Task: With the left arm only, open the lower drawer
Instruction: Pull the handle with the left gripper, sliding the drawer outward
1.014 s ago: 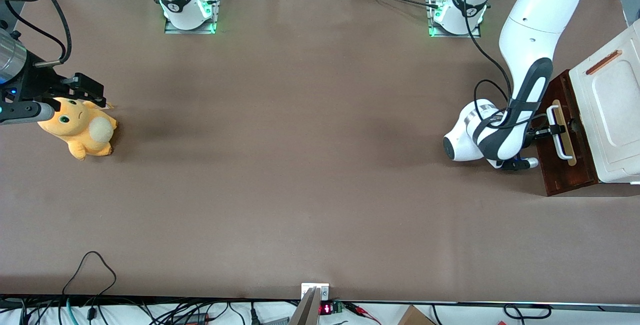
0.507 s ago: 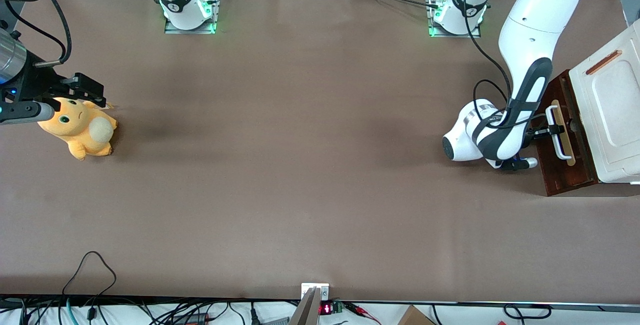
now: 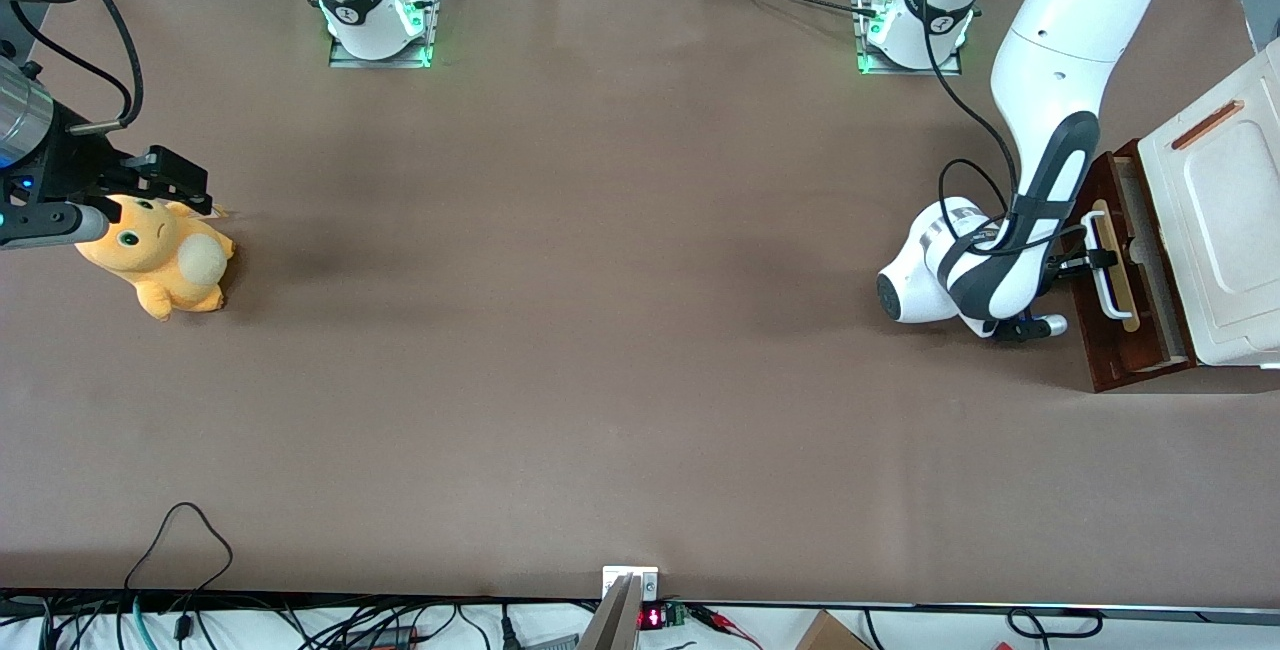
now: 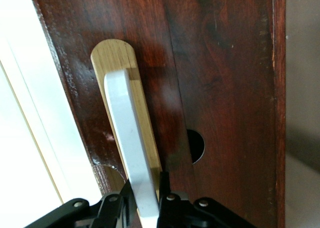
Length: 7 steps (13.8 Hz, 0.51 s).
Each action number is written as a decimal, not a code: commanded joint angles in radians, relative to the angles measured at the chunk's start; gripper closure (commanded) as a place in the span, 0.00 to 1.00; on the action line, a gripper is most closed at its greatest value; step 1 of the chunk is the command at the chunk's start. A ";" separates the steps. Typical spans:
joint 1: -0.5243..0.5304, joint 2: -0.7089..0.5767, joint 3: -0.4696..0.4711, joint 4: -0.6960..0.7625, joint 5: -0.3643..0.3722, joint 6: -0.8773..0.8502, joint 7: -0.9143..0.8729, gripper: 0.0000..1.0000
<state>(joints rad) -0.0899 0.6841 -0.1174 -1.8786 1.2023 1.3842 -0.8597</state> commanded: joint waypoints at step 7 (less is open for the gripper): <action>-0.030 -0.018 -0.004 0.001 -0.072 -0.016 -0.005 0.84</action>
<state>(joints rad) -0.1091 0.6783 -0.1181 -1.8777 1.1658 1.3832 -0.8629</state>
